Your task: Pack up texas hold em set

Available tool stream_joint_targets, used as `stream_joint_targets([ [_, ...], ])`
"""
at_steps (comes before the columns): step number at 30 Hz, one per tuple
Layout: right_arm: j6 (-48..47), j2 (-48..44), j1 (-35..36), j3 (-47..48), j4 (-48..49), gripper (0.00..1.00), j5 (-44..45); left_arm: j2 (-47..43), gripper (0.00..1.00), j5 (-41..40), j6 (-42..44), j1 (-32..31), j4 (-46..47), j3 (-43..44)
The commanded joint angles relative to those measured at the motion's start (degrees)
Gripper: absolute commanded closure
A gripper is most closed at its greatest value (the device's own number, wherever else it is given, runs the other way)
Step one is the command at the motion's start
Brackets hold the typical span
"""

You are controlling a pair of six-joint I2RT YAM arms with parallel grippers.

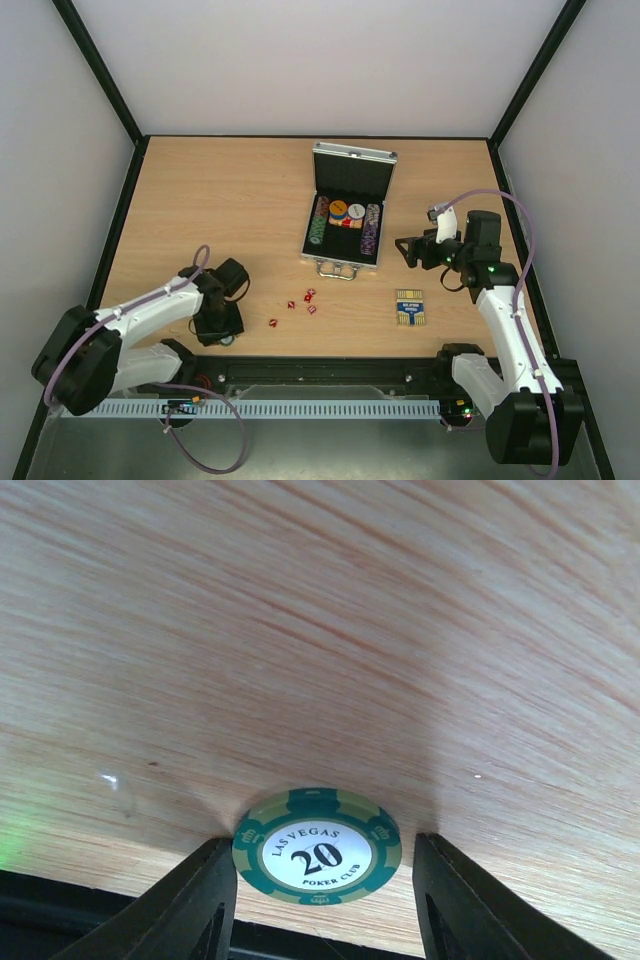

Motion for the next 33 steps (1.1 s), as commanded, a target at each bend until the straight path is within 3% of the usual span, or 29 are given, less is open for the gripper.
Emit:
stream_joint_targets([
  [1,-0.7,0.1,-0.2,0.3,-1.0,0.08,0.0,5.3,0.52,0.8,2.5,0.2,6.9,0.9],
  [16,-0.7,0.3,-0.2,0.1,-0.9,0.08,0.7,24.3,0.59,-4.4,12.3,0.3,12.7,18.2],
  [22,-0.7,0.4,-0.2,0.1,-1.0,0.08,0.9,24.6,0.48,-5.1,14.0,0.3,10.6,19.3],
  [33,-0.8,0.3,-0.2,0.2,-1.1,0.08,0.3,26.0,0.51,-3.4,18.5,0.3,7.6,19.4],
])
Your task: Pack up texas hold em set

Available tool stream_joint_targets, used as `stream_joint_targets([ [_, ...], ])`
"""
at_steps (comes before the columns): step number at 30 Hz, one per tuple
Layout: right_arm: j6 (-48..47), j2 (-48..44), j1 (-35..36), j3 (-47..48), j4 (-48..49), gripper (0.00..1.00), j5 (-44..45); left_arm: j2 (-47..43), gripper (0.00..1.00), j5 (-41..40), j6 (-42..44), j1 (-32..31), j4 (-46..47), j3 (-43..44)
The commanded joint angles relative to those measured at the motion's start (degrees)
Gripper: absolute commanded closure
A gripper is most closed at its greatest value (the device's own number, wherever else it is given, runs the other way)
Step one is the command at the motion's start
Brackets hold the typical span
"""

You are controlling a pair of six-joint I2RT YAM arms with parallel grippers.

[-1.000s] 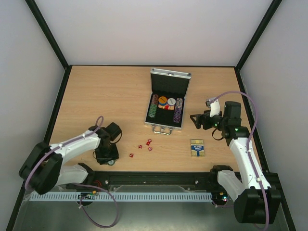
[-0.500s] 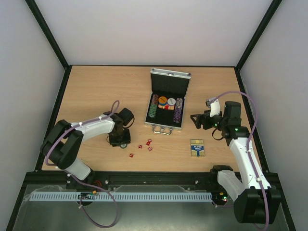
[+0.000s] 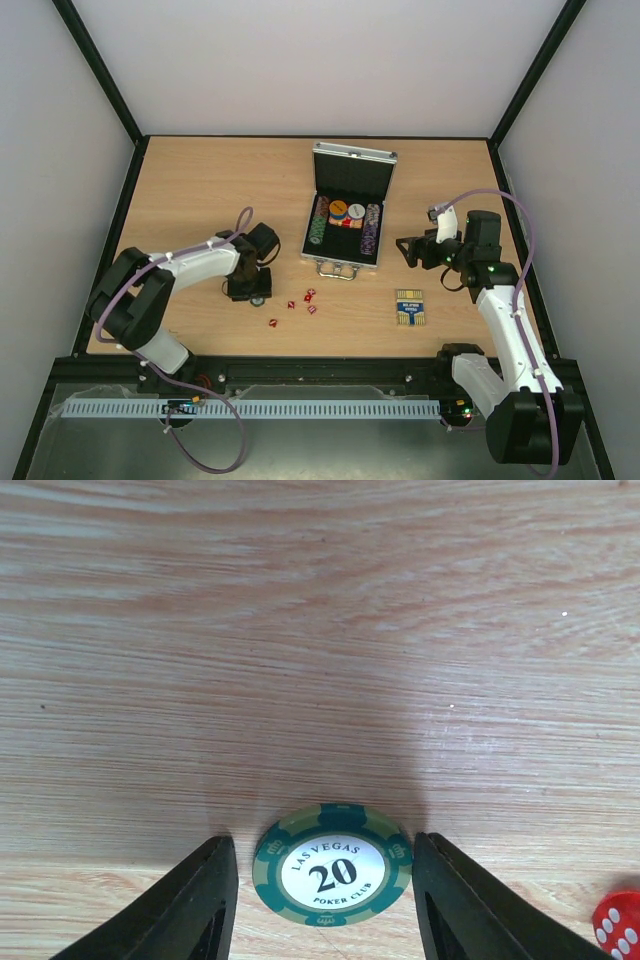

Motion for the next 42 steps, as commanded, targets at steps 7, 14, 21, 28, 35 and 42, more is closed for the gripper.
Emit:
stream_joint_targets([
  [7,-0.8,0.0,-0.2,0.3,-1.1,0.08,-0.8,4.2,0.49,1.3,4.9,0.2,-4.3,1.0],
  [14,-0.8,0.1,-0.2,0.3,-1.1,0.08,-1.0,4.5,0.50,0.1,6.4,-0.9,-6.5,1.6],
  [21,-0.9,0.1,-0.2,0.4,-1.2,0.08,-1.4,5.3,0.50,-0.8,6.8,-1.4,-6.6,1.1],
  [28,-0.9,-0.1,-0.2,0.3,-1.3,0.08,-1.3,6.7,0.51,-0.7,7.6,-1.9,-6.4,1.1],
  [35,-0.9,-0.3,-0.2,0.4,-1.2,0.08,-1.3,8.2,0.54,0.9,8.4,-3.1,-6.5,1.3],
  [42,-0.9,-0.5,-0.2,0.3,-1.3,0.08,-1.3,8.3,0.59,1.4,8.7,-3.8,-7.5,2.2],
])
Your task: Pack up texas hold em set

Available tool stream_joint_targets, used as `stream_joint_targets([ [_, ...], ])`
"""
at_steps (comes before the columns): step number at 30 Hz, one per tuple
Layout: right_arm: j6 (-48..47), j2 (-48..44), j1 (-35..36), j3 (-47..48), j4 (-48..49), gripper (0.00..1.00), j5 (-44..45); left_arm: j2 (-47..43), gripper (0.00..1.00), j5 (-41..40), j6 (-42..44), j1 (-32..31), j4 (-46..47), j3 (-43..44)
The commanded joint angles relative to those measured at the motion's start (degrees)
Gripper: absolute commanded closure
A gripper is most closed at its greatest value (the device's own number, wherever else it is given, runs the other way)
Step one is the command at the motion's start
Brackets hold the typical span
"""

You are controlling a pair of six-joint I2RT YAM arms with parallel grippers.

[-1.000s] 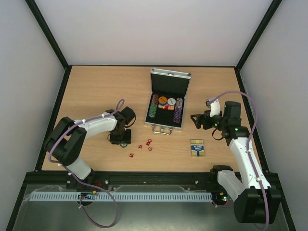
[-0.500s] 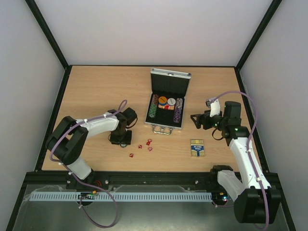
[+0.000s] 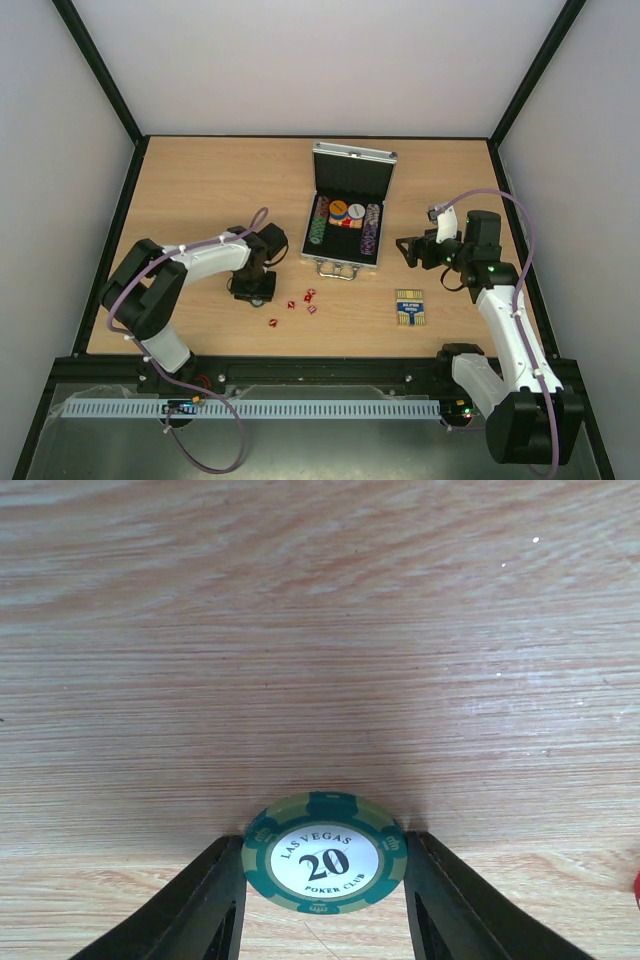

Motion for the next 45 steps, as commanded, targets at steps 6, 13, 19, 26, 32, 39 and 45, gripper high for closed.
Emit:
stream_joint_targets([
  [6,-0.9,-0.6,-0.2,0.3,-1.3,0.08,-1.3,2.8,0.55,1.0,1.4,-1.1,-3.4,-2.2],
  [13,-1.0,-0.7,-0.2,0.4,-1.3,0.08,-1.3,3.5,0.55,0.3,1.9,-1.1,-3.6,-2.8],
  [19,-1.0,-0.8,-0.2,0.3,-1.4,0.08,-1.2,5.0,0.54,-0.6,1.8,-1.7,-4.0,-2.6],
  [26,-1.0,-0.9,-0.2,0.3,-1.4,0.08,-1.2,4.5,0.56,-2.1,1.4,-2.1,-4.2,-3.4],
  [32,-1.0,-1.0,-0.2,0.3,-1.4,0.08,-1.2,4.8,0.61,0.5,1.5,-2.4,-2.6,-4.4],
  [39,-1.0,-1.0,-0.2,0.3,-1.4,0.08,-1.1,1.5,0.63,-1.0,0.4,-2.6,-5.0,-0.4],
  [45,-0.9,-1.0,-0.2,0.3,-1.3,0.08,-0.9,-3.6,0.63,-3.3,-2.0,-3.2,-6.2,7.1],
])
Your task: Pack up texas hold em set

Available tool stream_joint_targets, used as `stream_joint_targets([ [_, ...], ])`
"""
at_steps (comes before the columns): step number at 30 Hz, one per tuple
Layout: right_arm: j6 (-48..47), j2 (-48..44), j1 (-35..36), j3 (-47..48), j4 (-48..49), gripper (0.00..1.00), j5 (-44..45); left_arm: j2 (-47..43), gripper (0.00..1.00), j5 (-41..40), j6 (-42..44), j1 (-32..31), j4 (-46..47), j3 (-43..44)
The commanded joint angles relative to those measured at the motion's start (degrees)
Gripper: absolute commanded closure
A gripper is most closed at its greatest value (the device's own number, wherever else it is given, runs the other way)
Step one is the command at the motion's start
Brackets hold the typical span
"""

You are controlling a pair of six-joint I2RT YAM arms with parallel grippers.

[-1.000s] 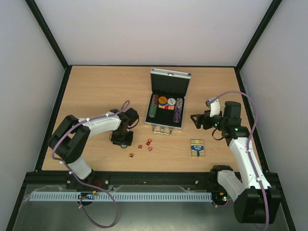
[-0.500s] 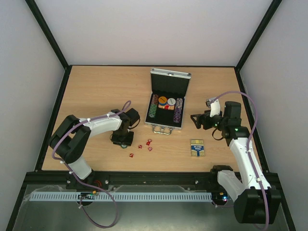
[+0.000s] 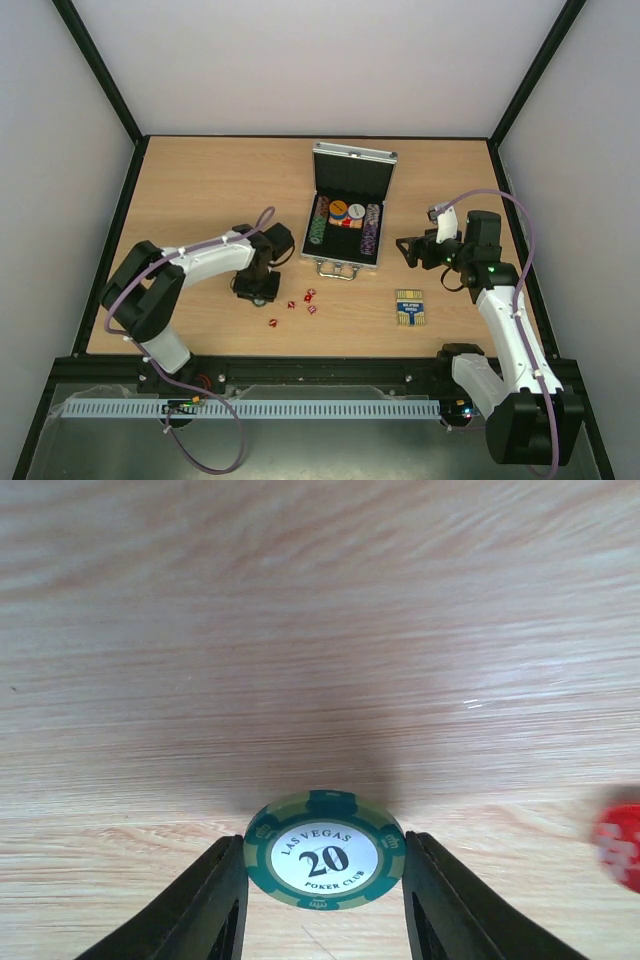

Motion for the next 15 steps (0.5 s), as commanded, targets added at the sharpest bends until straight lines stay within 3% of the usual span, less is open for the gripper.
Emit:
stream_joint_targets([
  [1,-0.7,-0.7,-0.2,0.2,-1.3,0.08,-0.9,-3.7,0.63,-1.9,-2.6,-0.9,-1.8,6.1],
  [15,-0.5,0.3,-0.2,0.1,-1.0,0.08,-1.1,0.9,0.63,-8.4,-6.4,-3.6,23.5,12.5],
])
